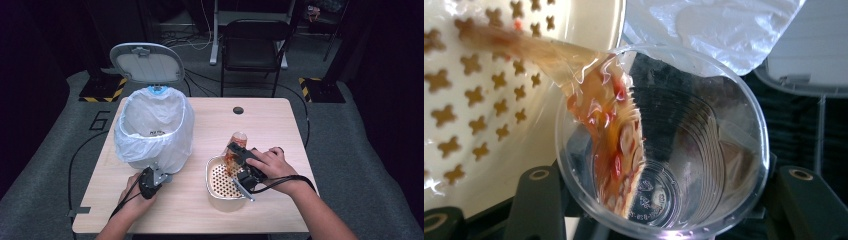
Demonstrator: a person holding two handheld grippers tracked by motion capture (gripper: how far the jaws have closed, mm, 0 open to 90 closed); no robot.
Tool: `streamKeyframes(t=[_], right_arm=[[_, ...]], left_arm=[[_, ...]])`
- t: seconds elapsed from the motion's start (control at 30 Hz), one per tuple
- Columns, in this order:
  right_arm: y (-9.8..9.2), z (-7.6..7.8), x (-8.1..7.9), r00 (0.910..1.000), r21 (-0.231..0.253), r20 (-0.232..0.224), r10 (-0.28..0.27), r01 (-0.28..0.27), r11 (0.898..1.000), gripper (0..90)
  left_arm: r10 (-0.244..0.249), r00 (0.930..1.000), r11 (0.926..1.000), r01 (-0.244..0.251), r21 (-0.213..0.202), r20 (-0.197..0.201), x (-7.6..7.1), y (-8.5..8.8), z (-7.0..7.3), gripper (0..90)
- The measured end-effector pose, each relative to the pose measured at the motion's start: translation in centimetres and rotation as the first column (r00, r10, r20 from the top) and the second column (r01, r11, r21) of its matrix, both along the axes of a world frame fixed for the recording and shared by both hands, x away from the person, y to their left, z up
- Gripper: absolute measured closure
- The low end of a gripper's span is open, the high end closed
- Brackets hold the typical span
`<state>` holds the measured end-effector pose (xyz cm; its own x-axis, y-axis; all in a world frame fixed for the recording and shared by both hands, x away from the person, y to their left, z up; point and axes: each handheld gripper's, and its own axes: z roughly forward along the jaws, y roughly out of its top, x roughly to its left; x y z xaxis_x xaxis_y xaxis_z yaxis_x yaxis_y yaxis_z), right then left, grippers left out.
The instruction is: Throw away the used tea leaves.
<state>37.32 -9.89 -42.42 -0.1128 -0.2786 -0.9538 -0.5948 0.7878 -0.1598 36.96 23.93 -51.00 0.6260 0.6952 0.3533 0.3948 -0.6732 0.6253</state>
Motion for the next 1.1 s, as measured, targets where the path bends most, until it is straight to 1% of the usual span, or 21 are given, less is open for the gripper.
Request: streamKeyframes(t=[0.03,0.07,0.1,0.13,0.17,0.2,0.23,0.27,0.3,0.33,0.37,0.4,0.43,0.5,0.53,0.57,0.6,0.67,0.87,0.93,1.1], right_arm=[[0.1,-0.1,-0.1,0.9991,-0.03,0.041,0.005,-0.004,1.0,40.5],[0.1,-0.1,-0.2,0.998,-0.05,0.062,0.011,-0.008,0.999,40.6],[0.1,-0.2,-0.2,0.9952,-0.072,0.096,0.017,-0.01,0.997,40.6],[0.1,-0.3,-0.3,0.989,-0.108,0.146,0.024,-0.008,0.994,40.6],[0.1,-0.3,-0.3,0.989,-0.108,0.146,0.024,-0.008,0.994,40.6],[0.0,-0.6,-0.4,0.9792,-0.134,0.199,0.039,-0.013,0.991,40.6],[0.0,-0.6,-0.4,0.9792,-0.134,0.199,0.039,-0.013,0.991,40.6],[-0.1,-0.9,-0.6,0.9713,-0.201,0.23,0.061,-0.014,0.979,40.6],[-0.1,-0.9,-0.6,0.9713,-0.201,0.23,0.061,-0.014,0.979,40.6],[-0.4,-1.3,-0.8,0.9632,-0.203,0.264,0.05,0.005,0.979,40.7],[-0.4,-1.3,-0.8,0.9632,-0.203,0.264,0.05,0.005,0.979,40.7],[-0.4,-1.2,-1.2,0.9477,-0.202,0.309,0.08,-0.016,0.979,40.7],[-0.6,-1.3,-1.4,0.9444,-0.162,0.323,0.062,-0.01,0.987,40.7],[-0.7,-1.2,-1.6,0.9415,-0.155,0.33,0.068,-0.017,0.988,40.7],[-0.8,-1.0,-1.8,0.9372,-0.159,0.342,0.069,-0.015,0.987,40.6],[-0.9,-0.9,-1.9,0.936,-0.164,0.344,0.073,-0.017,0.986,40.7],[-0.9,-0.9,-1.9,0.9381,-0.167,0.34,0.067,-0.01,0.986,40.7],[-0.9,-1.0,-1.9,0.9325,-0.17,0.354,0.071,-0.011,0.985,40.6],[-0.8,-1.0,-1.9,0.9344,-0.17,0.349,0.073,-0.014,0.985,40.6],[-0.8,-0.9,-1.9,0.9329,-0.167,0.353,0.072,-0.013,0.986,40.6],[-0.8,-0.8,-1.9,0.9345,-0.168,0.349,0.073,-0.014,0.986,40.6]], left_arm=[[0.0,1.0,1.0,0.0,0.0,0.0,0.0,0.0,0.0,90.0],[0.004,1.0,1.0,-0.004,-0.004,0.0,0.0,0.0,0.0,90.0],[0.004,1.0,1.0,-0.004,-0.004,0.0,0.0,0.0,0.0,90.0],[0.0,1.0,1.0,0.0,0.0,-0.001,0.0,0.0,0.0,90.0],[0.0,1.0,1.0,0.0,0.0,-0.001,0.0,0.0,0.0,90.0],[0.0,1.0,1.0,0.0,-0.003,0.003,0.0,0.0,0.0,90.0],[0.0,1.0,1.0,0.0,-0.003,0.003,0.0,0.0,0.0,90.0],[-0.001,1.0,1.0,0.001,-0.002,0.004,0.0,0.0,0.0,90.0],[-0.001,1.0,1.0,0.001,-0.002,0.004,0.0,0.0,0.0,90.0],[-0.001,1.0,1.0,0.001,-0.002,0.004,0.0,0.0,0.0,90.0],[-0.001,1.0,1.0,0.001,-0.002,0.004,0.0,0.0,0.0,90.0],[-0.001,1.0,1.0,0.001,-0.002,0.003,0.0,0.0,0.0,90.0],[-0.001,1.0,1.0,0.001,-0.002,0.003,0.0,0.0,0.0,90.0],[-0.001,1.0,1.0,0.001,-0.002,0.004,0.0,0.0,0.0,90.0],[-0.001,1.0,1.0,0.001,-0.003,0.003,0.0,0.0,0.0,90.0],[-0.001,1.0,1.0,0.001,-0.002,0.004,0.0,0.0,0.0,90.0],[-0.004,1.0,1.0,0.004,-0.003,0.001,0.0,0.0,0.0,90.0],[-0.004,1.0,1.0,0.004,-0.001,-0.003,0.0,0.0,0.0,90.0],[-0.001,1.0,1.0,0.001,-0.003,0.003,0.0,0.0,-0.1,90.0],[-0.005,1.0,1.0,0.005,-0.002,-0.005,0.0,0.0,0.0,90.0],[0.004,1.0,0.9999,-0.004,-0.012,-0.007,0.0,0.0,-0.1,90.0]])
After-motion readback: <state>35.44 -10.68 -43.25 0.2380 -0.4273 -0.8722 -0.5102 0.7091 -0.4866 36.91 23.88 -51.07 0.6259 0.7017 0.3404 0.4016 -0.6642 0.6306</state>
